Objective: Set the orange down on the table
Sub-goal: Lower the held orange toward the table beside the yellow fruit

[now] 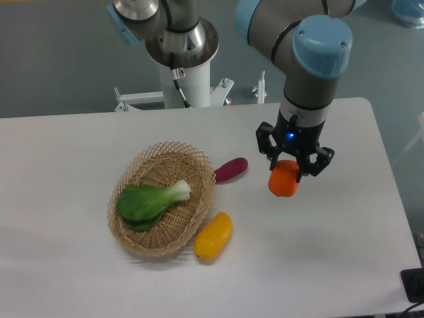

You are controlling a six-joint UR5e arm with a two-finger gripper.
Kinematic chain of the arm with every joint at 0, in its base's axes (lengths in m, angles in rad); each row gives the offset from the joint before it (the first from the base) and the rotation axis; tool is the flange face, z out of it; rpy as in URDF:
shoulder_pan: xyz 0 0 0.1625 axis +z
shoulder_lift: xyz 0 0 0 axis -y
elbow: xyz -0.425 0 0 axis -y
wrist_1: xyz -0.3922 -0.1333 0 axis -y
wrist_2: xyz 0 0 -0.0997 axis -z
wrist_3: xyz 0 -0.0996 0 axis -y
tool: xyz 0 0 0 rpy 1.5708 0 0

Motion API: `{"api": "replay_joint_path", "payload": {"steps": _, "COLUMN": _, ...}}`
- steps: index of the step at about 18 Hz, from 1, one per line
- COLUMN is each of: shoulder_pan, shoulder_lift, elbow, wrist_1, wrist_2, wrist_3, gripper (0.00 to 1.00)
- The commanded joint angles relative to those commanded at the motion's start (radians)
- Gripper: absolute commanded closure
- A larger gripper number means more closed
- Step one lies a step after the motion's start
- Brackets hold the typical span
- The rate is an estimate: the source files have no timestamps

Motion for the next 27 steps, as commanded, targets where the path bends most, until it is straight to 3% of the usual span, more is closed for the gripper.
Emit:
{"api": "replay_joint_path", "payload": {"steps": 14, "shoulder_pan": -0.006, "shoulder_lift": -0.018, "elbow": -0.017, "wrist_1": 0.011, "wrist_2": 0.009, "wrist_3": -0.008, "gripper": 0.59}}
{"api": "replay_joint_path", "payload": {"steps": 17, "shoulder_pan": -0.006, "shoulder_lift": -0.070, "elbow": -0.026, "wrist_1": 0.090, "wrist_2": 0.017, "wrist_3": -0.009, "gripper": 0.60}}
{"api": "replay_joint_path", "payload": {"steps": 23, "shoulder_pan": 0.011, "shoulder_lift": -0.130, "elbow": -0.126, "wrist_1": 0.323, "wrist_2": 0.046, "wrist_3": -0.012, "gripper": 0.59}}
{"api": "replay_joint_path", "payload": {"steps": 27, "shoulder_pan": 0.017, "shoulder_lift": -0.182, "elbow": -0.143, "wrist_1": 0.363, "wrist_2": 0.061, "wrist_3": -0.044, "gripper": 0.59}}
